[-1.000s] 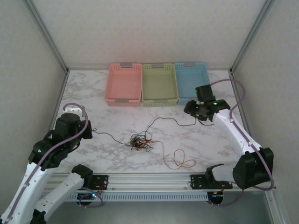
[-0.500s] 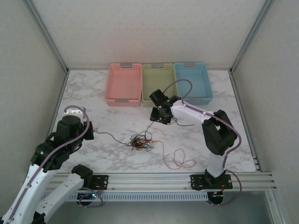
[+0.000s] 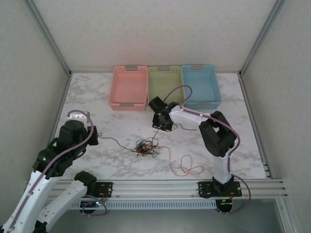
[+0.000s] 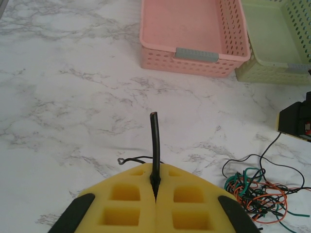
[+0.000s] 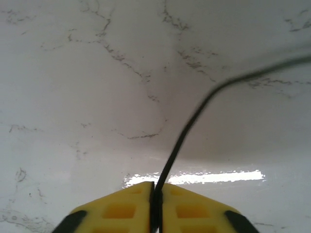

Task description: Untangle the cables

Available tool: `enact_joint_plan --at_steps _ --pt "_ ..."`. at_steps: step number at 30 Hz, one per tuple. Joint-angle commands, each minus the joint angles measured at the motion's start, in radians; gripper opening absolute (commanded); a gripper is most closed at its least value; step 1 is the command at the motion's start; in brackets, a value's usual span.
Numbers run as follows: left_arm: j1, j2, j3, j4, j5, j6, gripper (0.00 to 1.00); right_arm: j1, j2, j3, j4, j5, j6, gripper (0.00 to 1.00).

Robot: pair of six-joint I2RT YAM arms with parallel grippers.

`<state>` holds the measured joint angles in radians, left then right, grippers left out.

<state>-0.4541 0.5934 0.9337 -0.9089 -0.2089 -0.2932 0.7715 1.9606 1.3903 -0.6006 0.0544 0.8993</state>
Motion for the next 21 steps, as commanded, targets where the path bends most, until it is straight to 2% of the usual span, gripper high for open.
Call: enact_joint_plan --at_steps 1,5,10,17,21 --pt "0.008 -0.013 -0.013 0.002 0.028 -0.018 0.00 0.006 -0.041 -0.003 0.001 0.048 0.009 0.02" --pt "0.008 -0.018 -0.013 -0.001 0.012 -0.023 0.00 0.006 -0.155 -0.025 -0.017 0.111 -0.043 0.00" --pt "0.008 -0.019 -0.012 -0.008 -0.019 -0.030 0.00 -0.021 -0.382 -0.103 -0.019 0.159 -0.141 0.00" --pt "0.008 -0.023 -0.007 -0.017 -0.045 -0.035 0.00 -0.249 -0.728 -0.203 -0.066 0.185 -0.259 0.00" --pt "0.009 -0.024 -0.007 -0.018 -0.052 -0.037 0.00 -0.402 -0.815 -0.204 -0.091 0.110 -0.296 0.00"
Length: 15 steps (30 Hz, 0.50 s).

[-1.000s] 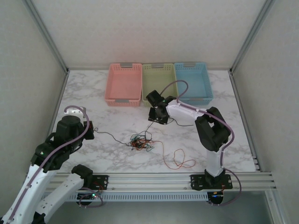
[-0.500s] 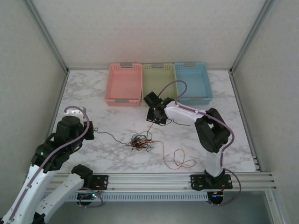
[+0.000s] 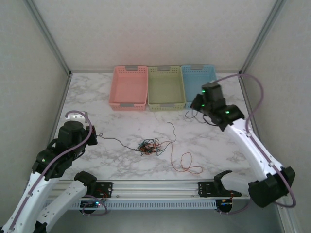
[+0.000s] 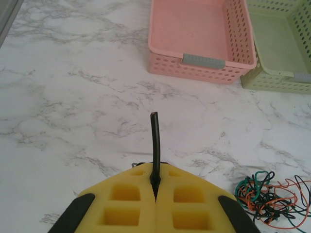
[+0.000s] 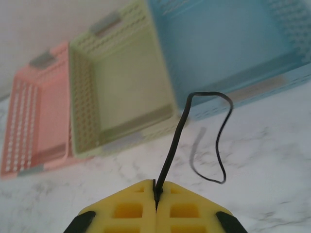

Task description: Untangle the cables

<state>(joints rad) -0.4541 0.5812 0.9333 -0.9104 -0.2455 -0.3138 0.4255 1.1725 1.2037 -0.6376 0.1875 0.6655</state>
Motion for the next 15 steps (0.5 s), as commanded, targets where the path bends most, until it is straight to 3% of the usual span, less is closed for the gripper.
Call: enact_joint_plan --at_steps 1,15 --pt "0.009 -0.011 -0.007 -0.016 -0.014 -0.016 0.00 -0.077 -0.037 -0.009 -0.054 -0.040 -0.073 0.00" --pt "0.009 -0.006 -0.012 -0.012 -0.005 -0.013 0.00 -0.096 0.115 0.340 -0.069 -0.120 -0.156 0.00"
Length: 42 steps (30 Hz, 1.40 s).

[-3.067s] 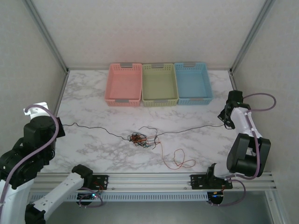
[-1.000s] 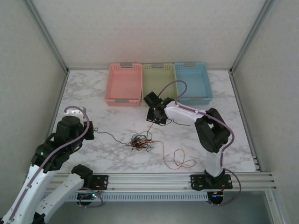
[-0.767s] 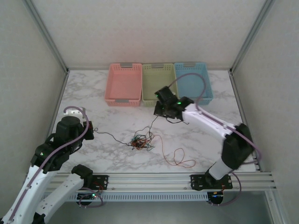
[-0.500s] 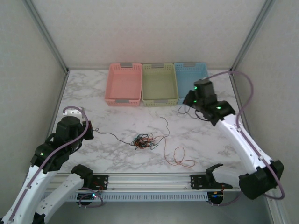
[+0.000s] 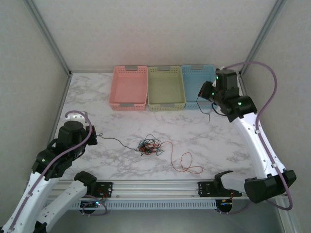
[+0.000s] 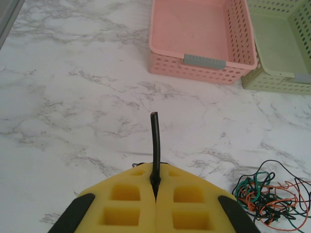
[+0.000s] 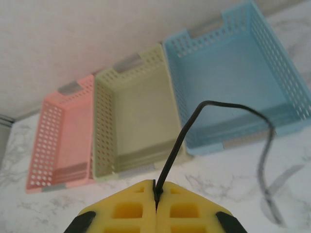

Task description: Untangle the cables

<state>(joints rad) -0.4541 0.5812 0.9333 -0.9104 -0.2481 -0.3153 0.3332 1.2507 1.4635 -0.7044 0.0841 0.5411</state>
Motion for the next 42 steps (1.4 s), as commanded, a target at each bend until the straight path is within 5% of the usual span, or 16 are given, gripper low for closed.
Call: enact_joint_plan --at_steps 1,17,34,42 --pt "0.009 -0.005 -0.011 -0.011 -0.003 -0.011 0.00 -0.003 0.061 0.110 0.004 -0.016 -0.034 0.00" --pt "0.011 0.000 -0.016 -0.006 0.010 -0.009 0.00 -0.051 0.559 0.345 0.210 0.118 -0.078 0.00" --pt "0.012 0.012 -0.019 -0.001 0.022 -0.007 0.00 -0.099 1.012 0.630 0.113 0.152 -0.119 0.00" --pt "0.012 0.010 -0.020 -0.001 0.024 -0.007 0.00 -0.099 1.065 0.731 0.005 0.099 -0.119 0.41"
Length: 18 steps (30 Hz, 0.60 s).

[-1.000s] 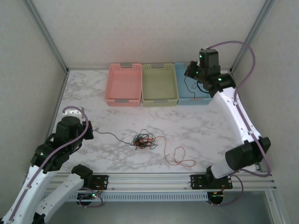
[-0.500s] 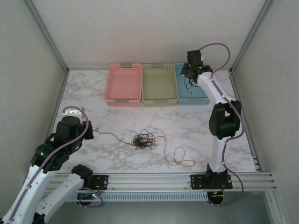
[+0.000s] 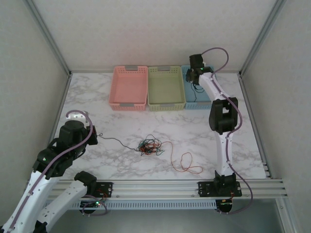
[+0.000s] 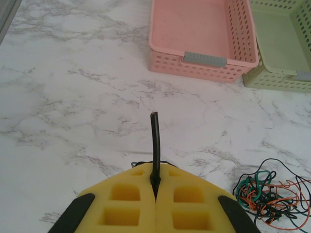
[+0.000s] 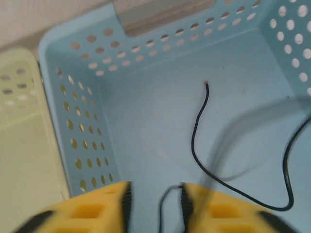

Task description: Untangle the cables

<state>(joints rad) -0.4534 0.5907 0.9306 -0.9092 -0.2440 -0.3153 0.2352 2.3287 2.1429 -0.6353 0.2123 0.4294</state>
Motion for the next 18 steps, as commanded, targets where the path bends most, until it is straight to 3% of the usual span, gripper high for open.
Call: enact_joint_plan --at_steps 1,6,12,18 --pt "0.012 0.001 -0.017 -0.002 0.023 -0.007 0.00 -0.001 -0.032 0.038 -0.063 -0.040 -0.003 0.45" --pt "0.011 0.000 -0.018 0.000 0.029 -0.004 0.00 -0.002 -0.159 -0.051 -0.033 -0.099 0.018 0.50" --pt "0.013 0.000 -0.018 0.001 0.032 -0.004 0.00 -0.002 -0.318 -0.186 0.010 -0.060 0.037 0.51" --pt "0.015 0.001 -0.019 0.003 0.037 -0.002 0.00 -0.005 -0.295 -0.202 0.006 -0.049 0.010 0.49"
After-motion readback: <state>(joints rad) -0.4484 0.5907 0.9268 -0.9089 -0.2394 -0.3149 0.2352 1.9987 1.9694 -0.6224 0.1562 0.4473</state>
